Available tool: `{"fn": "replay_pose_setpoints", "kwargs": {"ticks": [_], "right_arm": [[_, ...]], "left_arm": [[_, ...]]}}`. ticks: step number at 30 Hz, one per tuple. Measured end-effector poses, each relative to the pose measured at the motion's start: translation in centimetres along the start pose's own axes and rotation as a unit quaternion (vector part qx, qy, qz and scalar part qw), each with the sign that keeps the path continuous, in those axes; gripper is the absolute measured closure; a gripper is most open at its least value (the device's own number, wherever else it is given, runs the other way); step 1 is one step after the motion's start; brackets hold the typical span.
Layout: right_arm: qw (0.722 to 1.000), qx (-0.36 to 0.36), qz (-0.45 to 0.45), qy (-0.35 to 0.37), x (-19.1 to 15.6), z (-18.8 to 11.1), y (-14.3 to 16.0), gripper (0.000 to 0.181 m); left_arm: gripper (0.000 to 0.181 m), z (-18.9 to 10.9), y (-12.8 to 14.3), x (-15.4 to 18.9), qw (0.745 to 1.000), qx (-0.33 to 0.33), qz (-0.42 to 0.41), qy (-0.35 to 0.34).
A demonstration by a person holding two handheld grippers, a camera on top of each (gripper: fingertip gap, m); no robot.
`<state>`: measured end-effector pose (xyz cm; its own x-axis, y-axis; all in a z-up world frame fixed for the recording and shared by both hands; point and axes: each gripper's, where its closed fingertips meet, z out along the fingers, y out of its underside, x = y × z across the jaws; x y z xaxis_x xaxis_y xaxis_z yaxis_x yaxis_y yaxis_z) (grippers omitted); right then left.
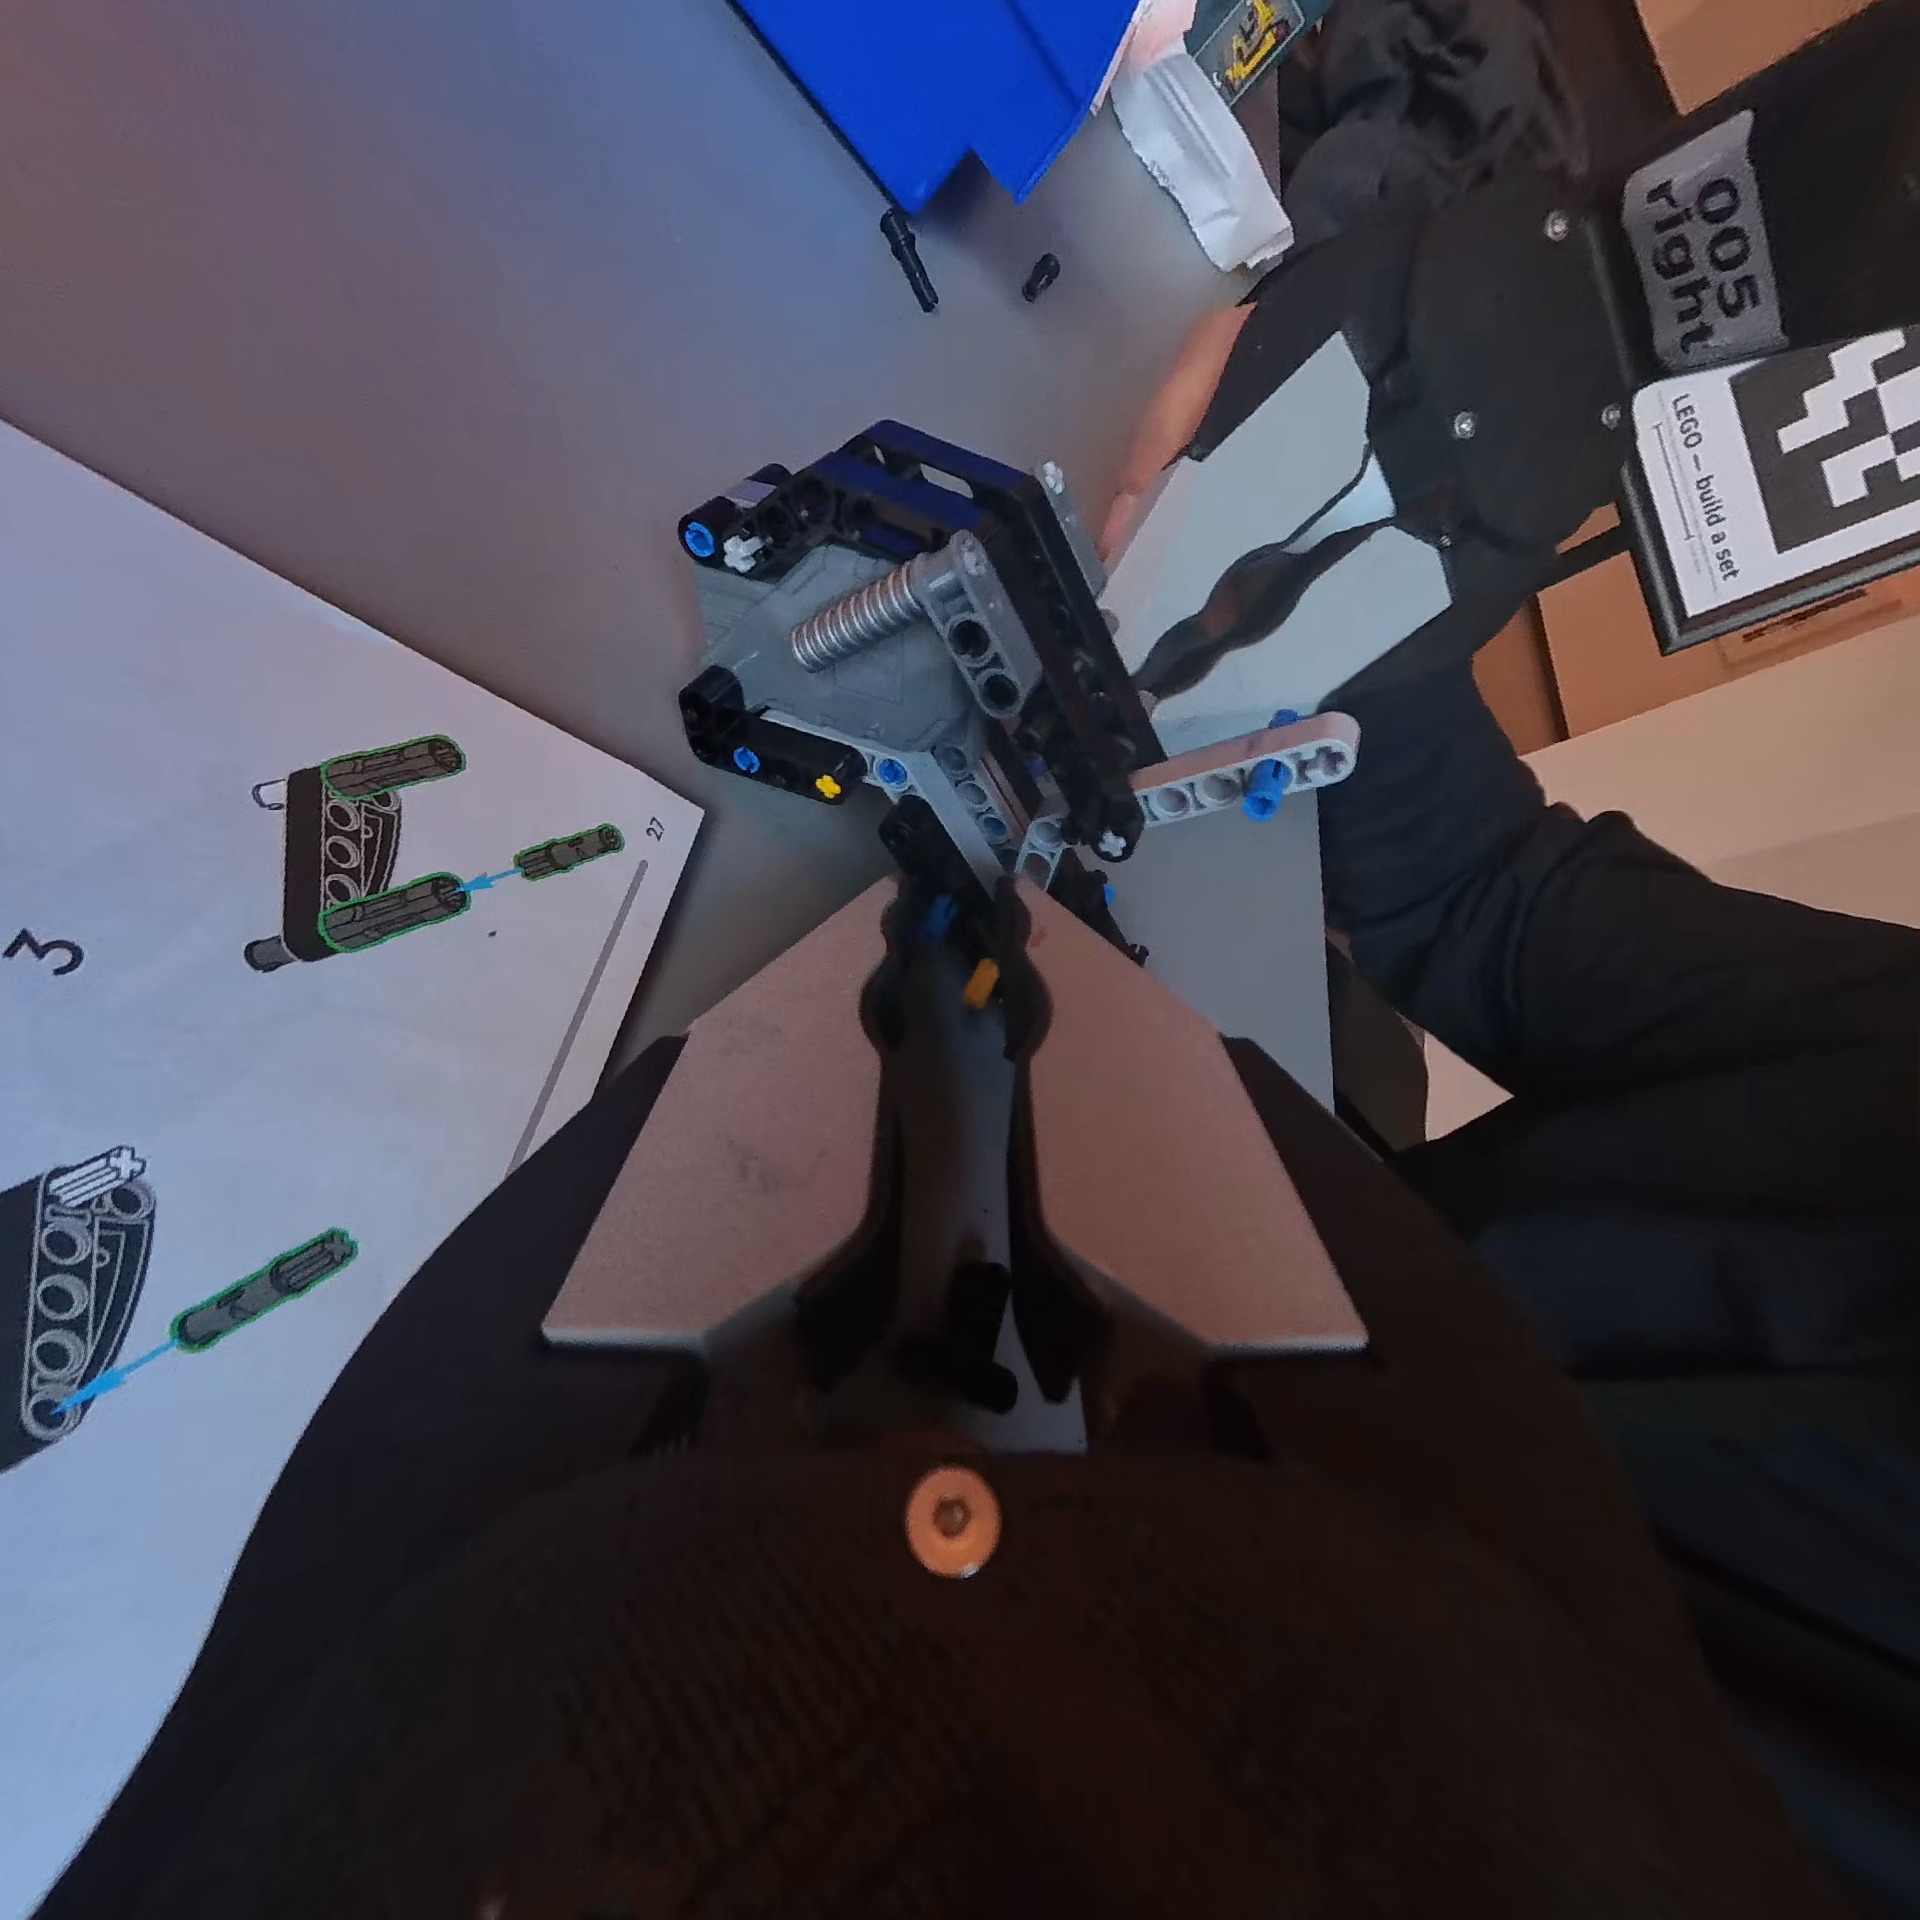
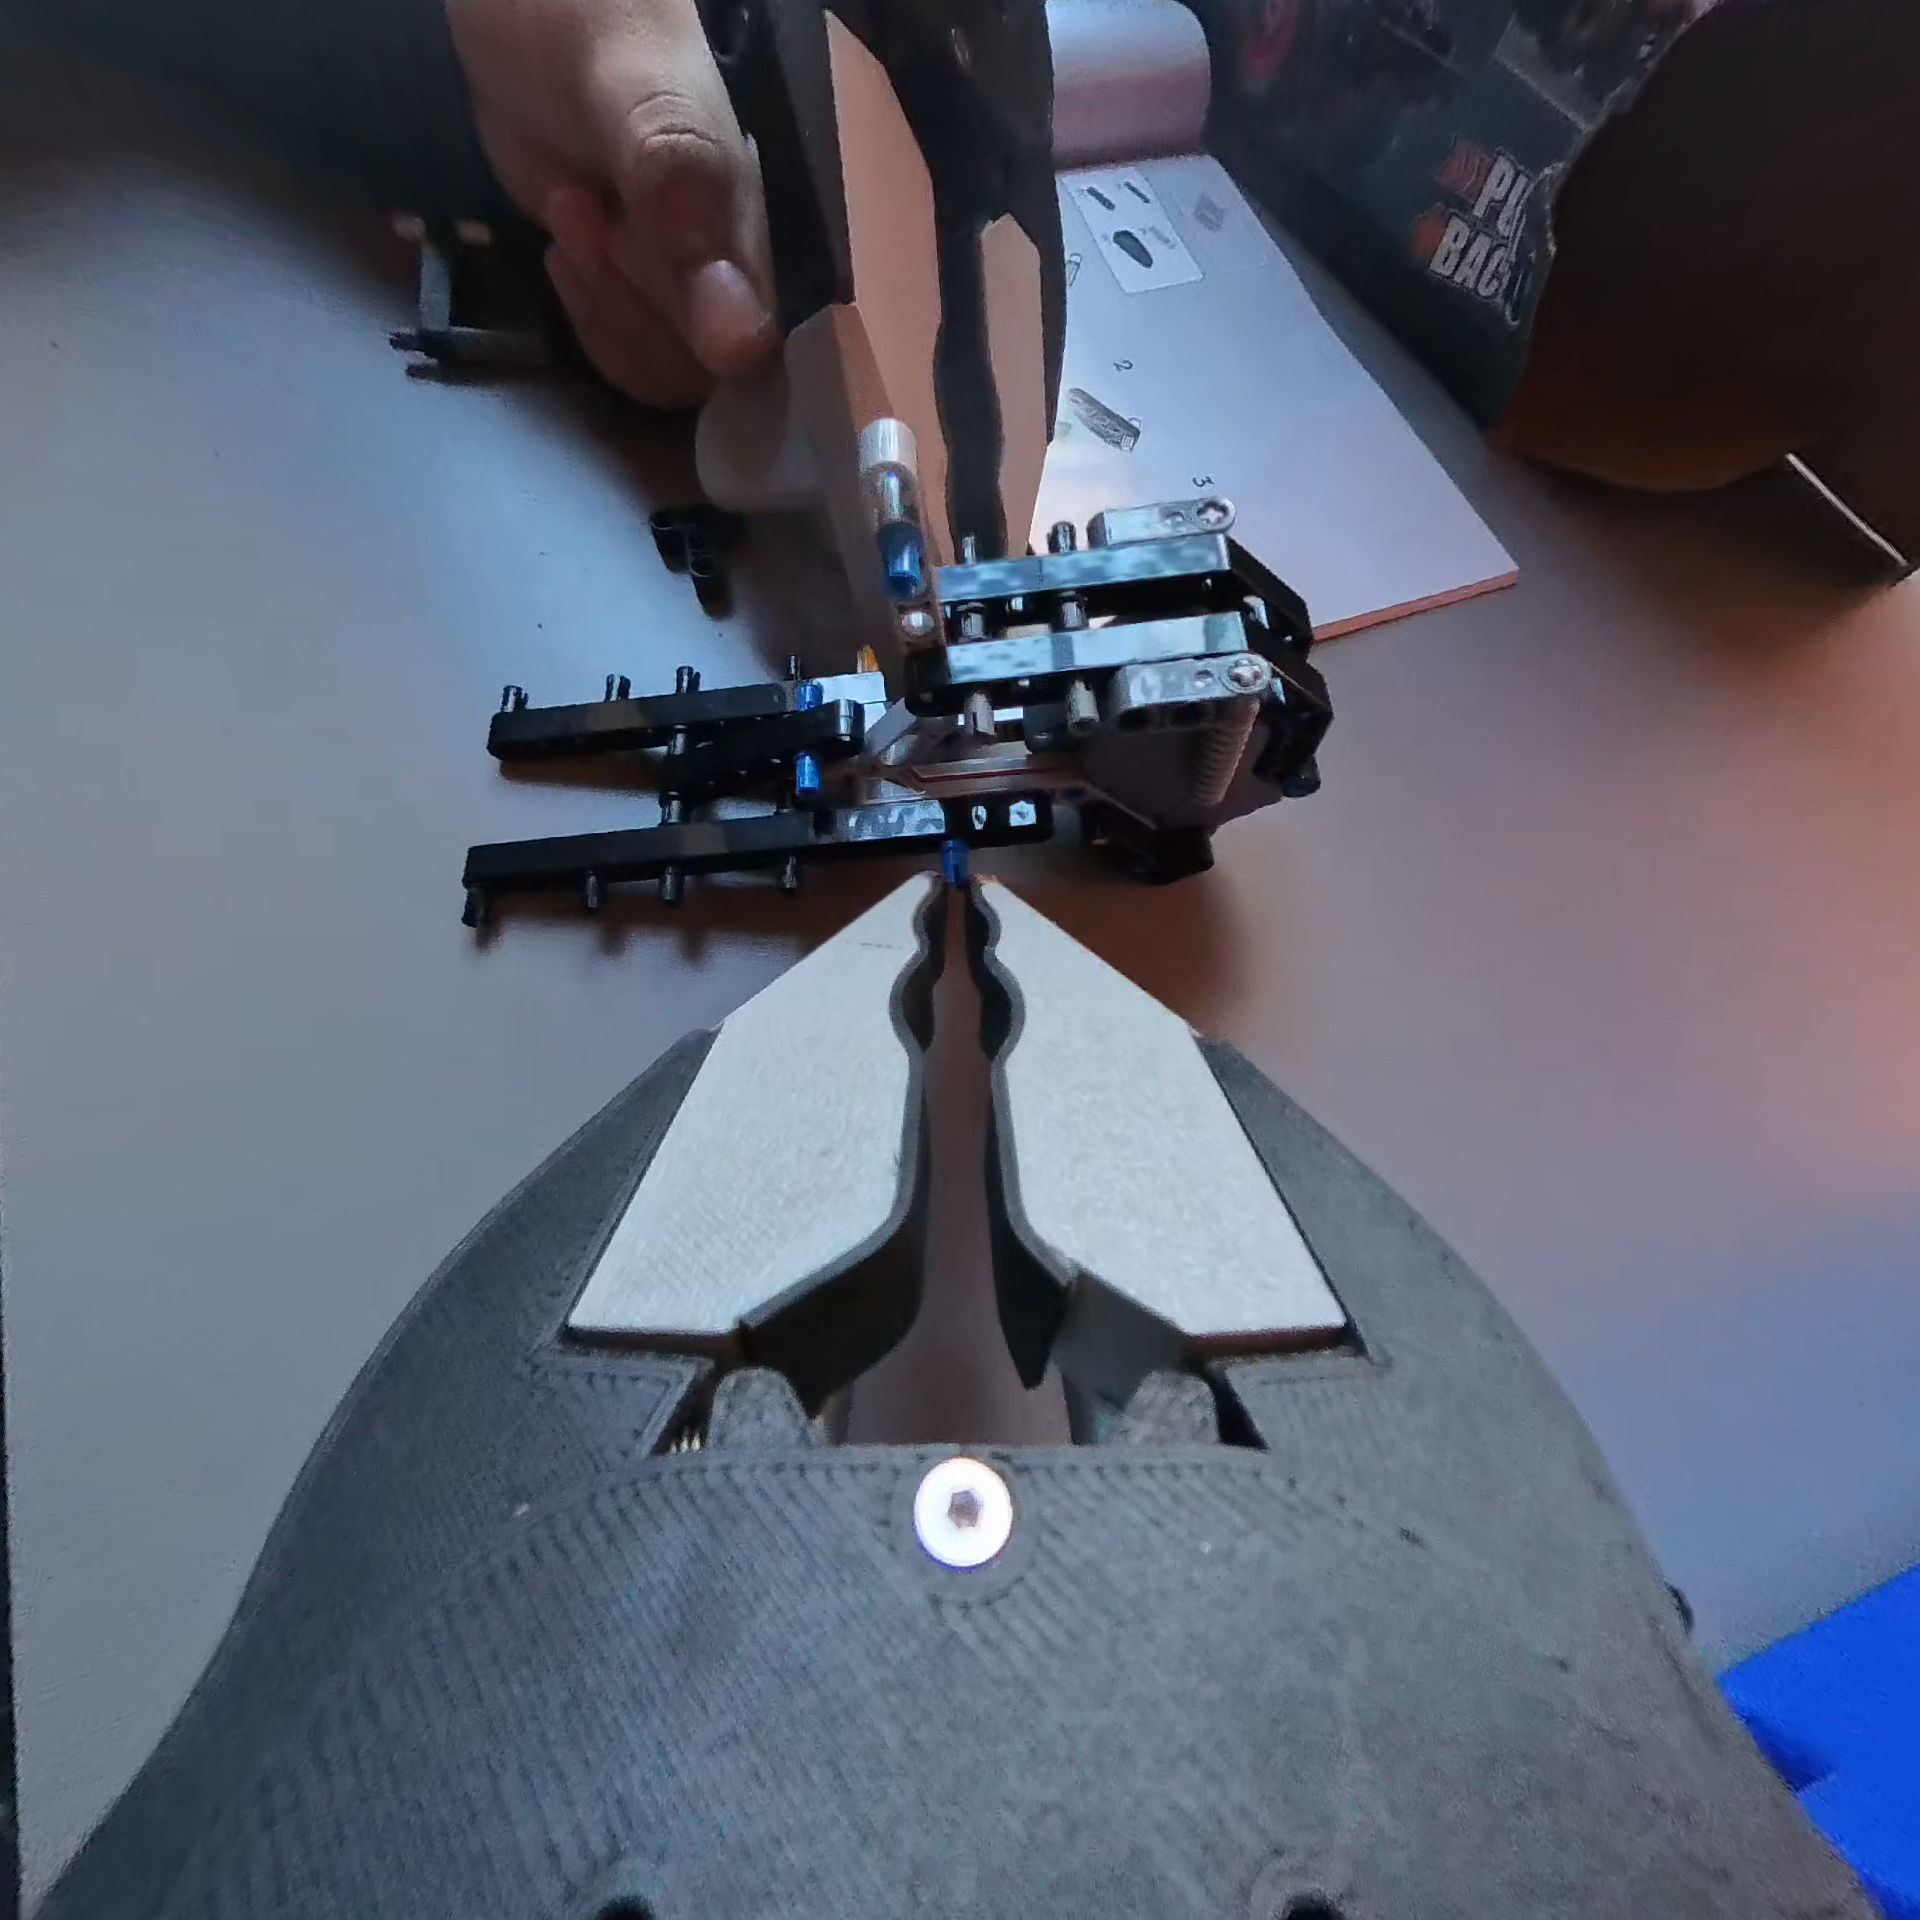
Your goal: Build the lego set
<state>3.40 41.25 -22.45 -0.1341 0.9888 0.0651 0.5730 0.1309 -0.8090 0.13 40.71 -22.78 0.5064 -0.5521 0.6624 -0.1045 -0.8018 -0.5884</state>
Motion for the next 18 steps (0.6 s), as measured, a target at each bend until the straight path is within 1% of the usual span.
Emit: {"fn": "replay_pose_setpoints", "kwargs": {"ticks": [10, 15, 18], "right_arm": [[1.000, -0.003, 0.009, -0.019, -0.18, 0.14, 0.03, 0.181], [1.000, -0.006, -0.008, -0.011, -0.25, 0.31, -0.07, 0.181], [1.000, -0.003, 0.005, -0.023, -0.27, 0.32, -0.09, 0.181]], "left_arm": [[0.169, 0.01, 0.14, 0.04, 1.000, -0.001, 0.007, -0.003], [0.169, 0.02, 0.18, 0.06, 1.000, -0.002, 0.008, -0.004], [0.170, 0.00, 0.15, 0.05, 1.000, 0.000, 0.008, -0.005]]}}
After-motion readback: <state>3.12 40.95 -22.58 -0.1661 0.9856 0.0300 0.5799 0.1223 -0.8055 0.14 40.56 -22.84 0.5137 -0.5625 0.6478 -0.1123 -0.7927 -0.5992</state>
